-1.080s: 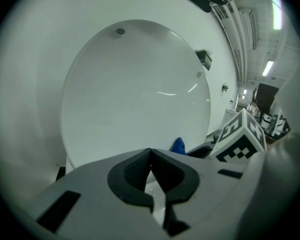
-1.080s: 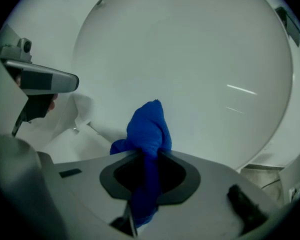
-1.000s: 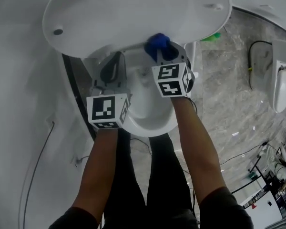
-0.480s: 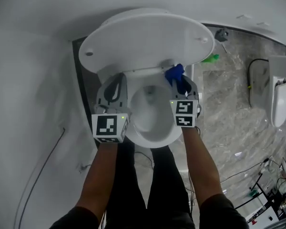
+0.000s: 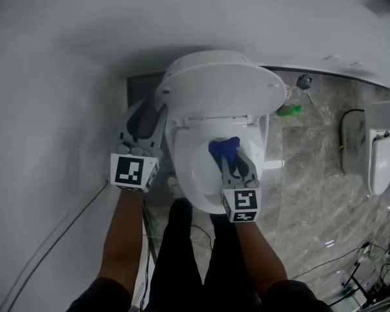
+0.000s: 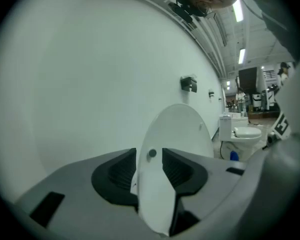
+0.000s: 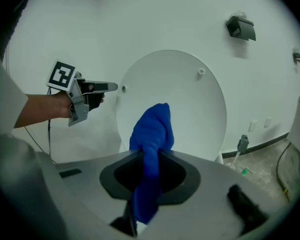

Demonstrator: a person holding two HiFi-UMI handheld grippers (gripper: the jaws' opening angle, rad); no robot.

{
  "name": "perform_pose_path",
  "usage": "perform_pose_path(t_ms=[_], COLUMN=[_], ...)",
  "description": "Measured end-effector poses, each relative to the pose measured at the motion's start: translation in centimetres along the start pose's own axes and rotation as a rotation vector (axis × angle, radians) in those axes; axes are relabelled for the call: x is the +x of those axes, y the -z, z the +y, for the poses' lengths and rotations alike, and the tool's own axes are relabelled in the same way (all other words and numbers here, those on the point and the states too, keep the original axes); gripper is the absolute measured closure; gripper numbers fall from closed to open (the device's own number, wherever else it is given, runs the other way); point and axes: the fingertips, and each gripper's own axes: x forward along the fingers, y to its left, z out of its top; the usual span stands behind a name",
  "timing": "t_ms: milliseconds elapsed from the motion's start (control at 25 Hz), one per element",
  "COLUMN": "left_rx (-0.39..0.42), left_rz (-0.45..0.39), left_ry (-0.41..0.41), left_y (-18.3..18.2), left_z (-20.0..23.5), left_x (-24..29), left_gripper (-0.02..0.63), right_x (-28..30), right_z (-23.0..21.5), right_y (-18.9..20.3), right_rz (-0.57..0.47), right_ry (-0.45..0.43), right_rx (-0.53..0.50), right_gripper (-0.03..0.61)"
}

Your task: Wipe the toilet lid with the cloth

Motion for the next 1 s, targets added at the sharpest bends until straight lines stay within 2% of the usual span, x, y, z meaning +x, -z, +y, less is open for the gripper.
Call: perform_pose_path(t_ms=[40, 120, 240, 360, 440, 480, 760, 880, 1000], left_rx=[0.019, 0.068, 0.154, 0.176, 0.180, 0.179, 0.250, 0.295, 0.351], left_rz=[-0.015, -0.023, 0.045, 0.100, 0.106, 0.104, 0.084, 0.042, 0.055], left_ry=[0.036, 0.091, 0.112, 0.158, 0.167, 0.165, 0.141, 0.178, 0.241], left_y=[-1.2, -3.4, -4.3, -3.8, -3.8, -4.0, -4.8, -4.4, -3.6], left_z=[-0.1, -0.3, 0.2, 0.2, -0.4, -0.8, -3.8, -5.7, -7.8], left_x=[0.4, 1.5, 4.2, 5.1, 4.8, 4.6, 0.1, -2.9, -6.6], left_gripper=[0.452, 0.448, 0.446, 0.453, 0.517, 0.518, 0.529, 0.534, 0.539], right_x=[-0.3, -0.9, -1.8, -3.2, -4.4, -5.0, -8.1, -9.2, -11.4], right_z=[0.5, 0.9, 0.6, -0.1, -0.9, -1.3, -5.9, -9.0, -12.4], right_y=[-0.5, -1.1, -1.7, -2.3, -2.2, -2.0, -0.8, 1.5, 3.3], right_rz=[-0.009, -0.022, -0.038, -0.050, -0.060, -0.062, -0.066, -0.037, -0.007], right_ry=[-0.006, -0.014, -0.019, -0.021, -0.014, -0.012, 0.027, 0.072, 0.162], right_rx=[0.002, -0.009, -0.026, 0.020, 0.045, 0.048, 0.026, -0.012, -0.049], right_gripper=[0.515, 0.515, 0.515, 0.515, 0.515, 0.515, 0.515, 0.515, 0.515])
